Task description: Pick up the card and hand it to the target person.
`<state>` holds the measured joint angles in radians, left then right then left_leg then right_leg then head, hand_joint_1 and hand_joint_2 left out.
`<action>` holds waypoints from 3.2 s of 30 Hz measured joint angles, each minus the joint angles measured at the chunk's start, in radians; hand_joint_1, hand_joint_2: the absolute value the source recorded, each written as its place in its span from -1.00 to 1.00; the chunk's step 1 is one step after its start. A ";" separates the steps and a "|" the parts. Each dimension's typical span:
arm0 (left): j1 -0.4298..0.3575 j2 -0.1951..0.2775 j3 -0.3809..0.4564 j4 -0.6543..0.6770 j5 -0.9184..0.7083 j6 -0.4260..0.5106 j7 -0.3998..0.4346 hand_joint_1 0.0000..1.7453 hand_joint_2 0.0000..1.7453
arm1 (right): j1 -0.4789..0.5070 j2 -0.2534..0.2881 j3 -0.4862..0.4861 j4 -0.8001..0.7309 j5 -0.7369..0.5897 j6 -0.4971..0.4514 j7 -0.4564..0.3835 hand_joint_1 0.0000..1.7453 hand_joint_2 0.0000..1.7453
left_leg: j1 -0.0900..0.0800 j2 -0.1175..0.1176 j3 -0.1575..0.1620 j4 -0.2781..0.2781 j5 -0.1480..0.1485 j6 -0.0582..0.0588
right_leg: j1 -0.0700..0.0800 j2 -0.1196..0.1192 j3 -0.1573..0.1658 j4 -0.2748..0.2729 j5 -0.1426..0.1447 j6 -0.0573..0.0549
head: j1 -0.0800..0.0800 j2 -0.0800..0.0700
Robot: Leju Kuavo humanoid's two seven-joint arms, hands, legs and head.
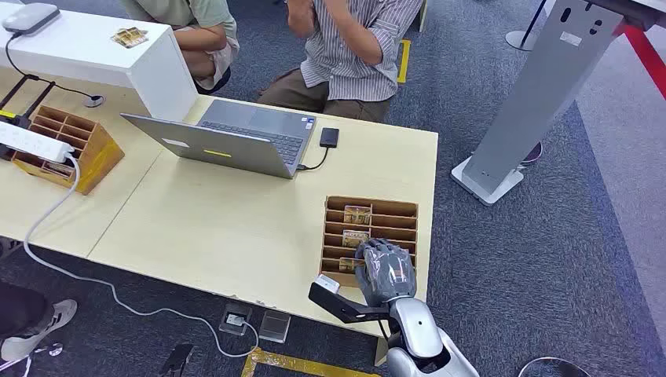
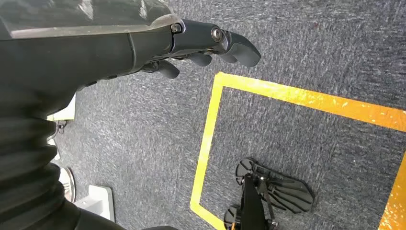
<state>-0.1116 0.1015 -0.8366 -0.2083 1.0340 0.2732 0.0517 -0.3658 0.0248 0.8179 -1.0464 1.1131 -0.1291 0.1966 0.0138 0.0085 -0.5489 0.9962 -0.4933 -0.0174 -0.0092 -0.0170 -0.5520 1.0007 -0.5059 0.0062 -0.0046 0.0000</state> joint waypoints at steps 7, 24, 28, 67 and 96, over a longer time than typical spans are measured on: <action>0.000 -0.002 0.000 0.000 0.004 0.012 0.001 -1.00 1.00 | 0.000 0.000 0.000 0.000 -0.001 0.005 -0.007 0.18 1.00 | 0.000 0.000 0.000 0.000 0.000 0.000 | 0.000 0.000 0.000 0.000 0.000 0.000 | 0.000 0.000; 0.000 -0.003 0.000 0.000 0.002 0.012 -0.001 -1.00 1.00 | 0.007 0.000 0.001 0.000 -0.005 0.014 -0.007 1.00 1.00 | 0.000 0.000 0.000 0.000 0.000 0.000 | 0.000 0.000 0.000 0.000 0.000 0.000 | 0.000 0.000; 0.000 -0.004 0.000 0.000 0.002 0.011 -0.001 -1.00 1.00 | 0.007 0.000 0.001 0.000 -0.005 0.015 -0.007 1.00 1.00 | 0.000 0.000 0.000 0.000 0.000 0.000 | 0.000 0.000 0.000 0.000 0.000 0.000 | 0.000 0.000; 0.001 0.002 0.000 0.000 -0.019 -0.008 -0.023 -1.00 1.00 | 0.061 -0.163 -0.162 -0.479 -0.018 0.055 0.080 1.00 1.00 | 0.000 0.000 -0.001 0.000 0.000 0.000 | 0.000 0.000 -0.001 0.000 0.000 0.000 | 0.000 0.000; -0.005 0.017 -0.018 0.000 -0.044 -0.051 -0.016 -1.00 1.00 | -0.256 -0.101 -0.236 -0.246 -0.141 -0.047 -0.076 -0.96 1.00 | 0.000 -0.001 -0.002 0.000 0.000 0.000 | 0.000 -0.001 -0.001 0.001 0.000 0.000 | 0.000 0.000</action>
<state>-0.1161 0.1184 -0.8549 -0.2083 0.9902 0.2225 0.0360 -0.6217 -0.0759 0.5823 -1.2921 0.9724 -0.1763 0.1203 0.0138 0.0075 -0.5511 0.9963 -0.4929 -0.0175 -0.0093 -0.0179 -0.5526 1.0012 -0.5058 0.0062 -0.0045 0.0000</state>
